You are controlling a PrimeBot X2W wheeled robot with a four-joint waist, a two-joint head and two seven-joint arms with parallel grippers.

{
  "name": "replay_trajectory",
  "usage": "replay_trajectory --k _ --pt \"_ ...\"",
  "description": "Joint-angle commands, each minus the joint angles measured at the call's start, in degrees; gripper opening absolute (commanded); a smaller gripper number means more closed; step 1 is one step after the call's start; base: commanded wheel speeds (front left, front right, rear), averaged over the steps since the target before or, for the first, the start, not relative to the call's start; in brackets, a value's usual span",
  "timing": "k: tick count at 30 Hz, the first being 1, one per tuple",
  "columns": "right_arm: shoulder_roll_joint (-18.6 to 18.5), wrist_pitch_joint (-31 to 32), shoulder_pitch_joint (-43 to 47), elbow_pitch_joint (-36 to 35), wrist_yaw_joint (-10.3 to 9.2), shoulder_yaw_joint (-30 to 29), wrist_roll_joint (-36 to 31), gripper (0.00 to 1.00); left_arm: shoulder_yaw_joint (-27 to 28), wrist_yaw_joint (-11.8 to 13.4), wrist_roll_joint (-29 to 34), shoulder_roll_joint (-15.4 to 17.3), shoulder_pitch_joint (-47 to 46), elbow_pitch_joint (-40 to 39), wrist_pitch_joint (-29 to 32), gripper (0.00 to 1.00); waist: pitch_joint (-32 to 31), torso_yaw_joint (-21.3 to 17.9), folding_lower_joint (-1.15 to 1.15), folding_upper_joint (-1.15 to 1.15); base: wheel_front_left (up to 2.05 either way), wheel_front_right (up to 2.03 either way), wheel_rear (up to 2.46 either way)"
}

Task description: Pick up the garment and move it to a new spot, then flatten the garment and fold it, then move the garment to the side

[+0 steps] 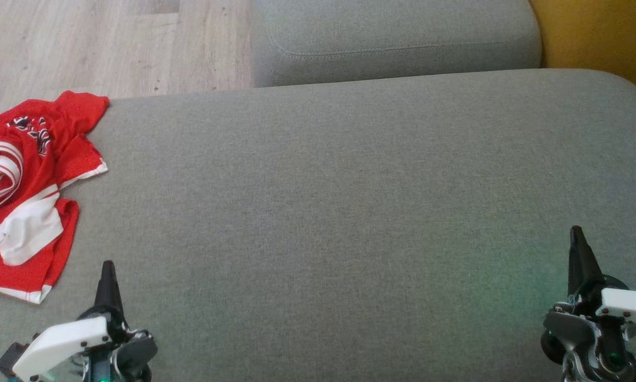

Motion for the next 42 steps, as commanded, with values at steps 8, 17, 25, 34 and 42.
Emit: replay_trajectory --k 8,17,25,34,42 --pt "-0.4 0.3 -3.1 -2.2 0.40 1.2 0.4 0.00 2.0 -0.4 -0.2 0.3 -2.7 -2.1 0.2 0.00 0.0 0.0 0.00 0.00 0.00 0.00 0.00" --pt "-0.4 0.3 -3.1 -2.2 0.40 1.2 0.4 0.00 2.0 -0.4 -0.2 0.3 -2.7 -2.1 0.2 0.00 0.0 0.0 0.00 0.00 0.00 0.00 0.00" --pt "-0.4 0.3 -3.1 -2.2 0.40 1.2 0.4 0.00 2.0 -0.4 -0.2 0.3 -2.7 -2.1 0.2 0.00 0.0 0.0 0.00 0.00 0.00 0.00 0.00" --pt "-0.4 0.3 -3.1 -2.2 0.40 1.2 0.4 0.00 2.0 -0.4 -0.2 0.3 -2.7 -2.1 0.2 0.00 0.0 0.0 0.00 0.00 0.00 0.00 0.00" --pt "-0.4 0.3 -3.1 -2.2 0.40 1.2 0.4 0.00 2.0 -0.4 -0.2 0.3 -2.7 -2.1 0.2 0.00 0.0 0.0 0.00 0.00 0.00 0.00 0.00"
